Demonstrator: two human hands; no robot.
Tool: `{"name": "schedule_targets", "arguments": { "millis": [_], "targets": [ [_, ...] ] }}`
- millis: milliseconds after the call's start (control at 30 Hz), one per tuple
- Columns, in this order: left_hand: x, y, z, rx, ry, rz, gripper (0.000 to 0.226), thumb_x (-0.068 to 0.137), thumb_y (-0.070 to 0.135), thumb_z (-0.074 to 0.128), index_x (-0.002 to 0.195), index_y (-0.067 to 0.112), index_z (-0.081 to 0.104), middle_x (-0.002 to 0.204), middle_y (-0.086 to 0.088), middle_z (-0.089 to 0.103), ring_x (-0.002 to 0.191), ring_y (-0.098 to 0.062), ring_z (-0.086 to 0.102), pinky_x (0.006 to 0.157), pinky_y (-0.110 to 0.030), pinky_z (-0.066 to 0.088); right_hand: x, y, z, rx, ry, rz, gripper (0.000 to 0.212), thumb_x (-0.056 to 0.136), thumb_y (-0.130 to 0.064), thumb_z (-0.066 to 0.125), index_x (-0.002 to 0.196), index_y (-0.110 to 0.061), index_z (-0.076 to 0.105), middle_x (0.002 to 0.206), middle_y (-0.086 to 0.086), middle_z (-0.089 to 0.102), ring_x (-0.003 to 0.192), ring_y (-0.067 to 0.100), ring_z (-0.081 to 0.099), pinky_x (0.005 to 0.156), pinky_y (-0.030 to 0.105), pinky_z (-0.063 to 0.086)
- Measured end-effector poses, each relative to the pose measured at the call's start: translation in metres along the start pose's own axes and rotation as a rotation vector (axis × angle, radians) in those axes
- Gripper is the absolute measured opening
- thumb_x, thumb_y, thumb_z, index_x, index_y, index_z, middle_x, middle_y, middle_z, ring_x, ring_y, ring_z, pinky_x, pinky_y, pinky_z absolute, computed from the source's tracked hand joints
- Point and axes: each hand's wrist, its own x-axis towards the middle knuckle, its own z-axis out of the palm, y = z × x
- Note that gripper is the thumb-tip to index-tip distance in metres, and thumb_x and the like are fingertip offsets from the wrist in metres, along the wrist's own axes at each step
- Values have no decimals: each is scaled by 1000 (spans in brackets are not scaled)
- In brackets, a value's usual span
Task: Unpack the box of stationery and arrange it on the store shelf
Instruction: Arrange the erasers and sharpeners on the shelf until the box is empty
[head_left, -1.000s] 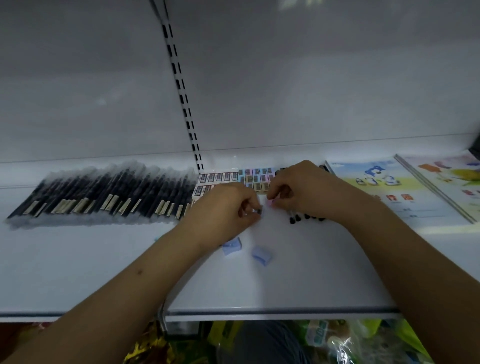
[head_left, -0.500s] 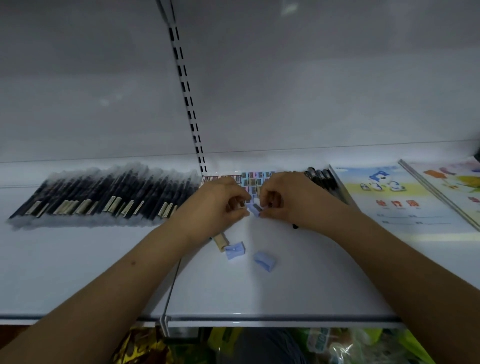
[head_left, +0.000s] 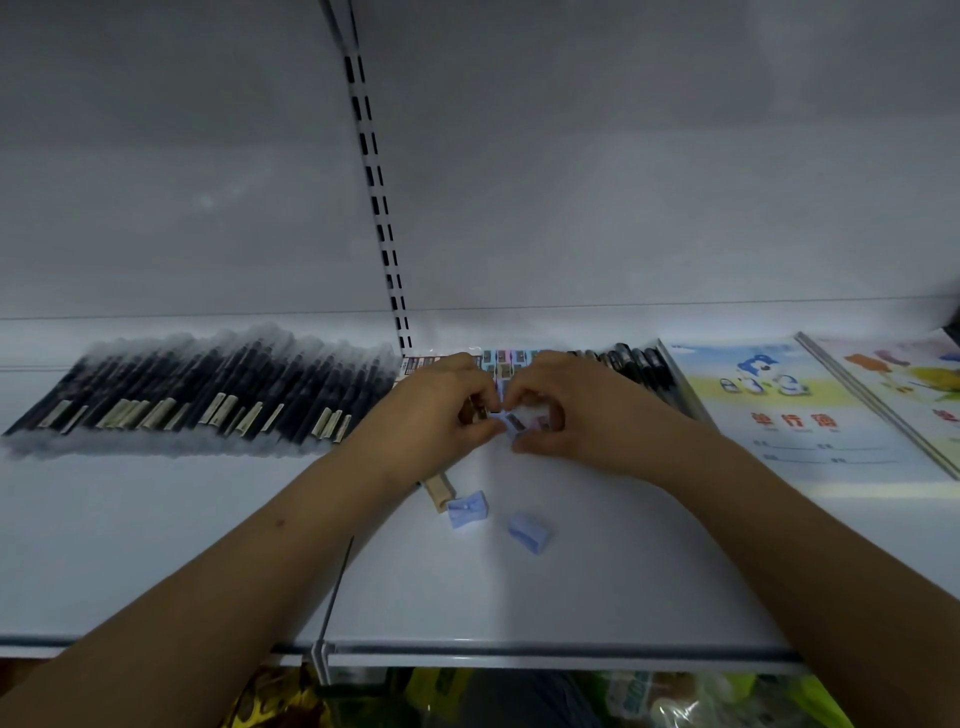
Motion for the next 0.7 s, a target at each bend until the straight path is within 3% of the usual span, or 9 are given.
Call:
{"name": "schedule_targets", "arguments": {
  "millis": [100, 200, 367, 500, 700],
  "targets": [
    [1, 0, 2, -11, 10, 4, 13, 83, 27, 77, 85, 19, 67, 89, 4, 55, 78, -11, 54, 71, -27, 45, 3, 1, 3, 12, 9, -14, 17, 78, -38, 76, 83, -31, 61, 80, -14, 56, 70, -5, 51, 68, 23, 46],
    [1, -1, 2, -18, 10, 14, 11, 84, 24, 76, 86, 19, 68, 90, 5, 55, 79, -10, 54, 71, -26, 44, 4, 5, 6, 6, 63, 37, 21, 75, -37, 78, 75, -25, 60, 76, -11, 55, 69, 2, 52, 64, 23, 43],
    [1, -2, 2, -31, -15, 47, 12, 84, 20, 75, 95, 18, 71, 95, 3, 59, 84, -12, 57, 77, -30, 49, 6, 4, 4, 6, 39, 64, 22, 75, -39, 80, 83, -23, 67, 81, -11, 53, 73, 5, 53, 65, 20, 42],
    [1, -1, 3, -38, -5, 42, 10, 85, 19, 74, 94, 17, 72, 95, 5, 60, 81, -11, 58, 76, -32, 51, 2, 6, -3, 13, 21, 58, 12, 82, -24, 76, 91, -20, 71, 91, -5, 56, 78, 8, 58, 75, 25, 50],
    [5, -1, 3, -53, 0, 27, 8, 84, 21, 76, 92, 20, 73, 95, 6, 60, 79, -8, 58, 76, -33, 53, 4, 5, 2, 25, 59, 92, 7, 83, -16, 71, 86, -22, 68, 87, -9, 56, 79, 9, 59, 76, 21, 49]
  ]
}}
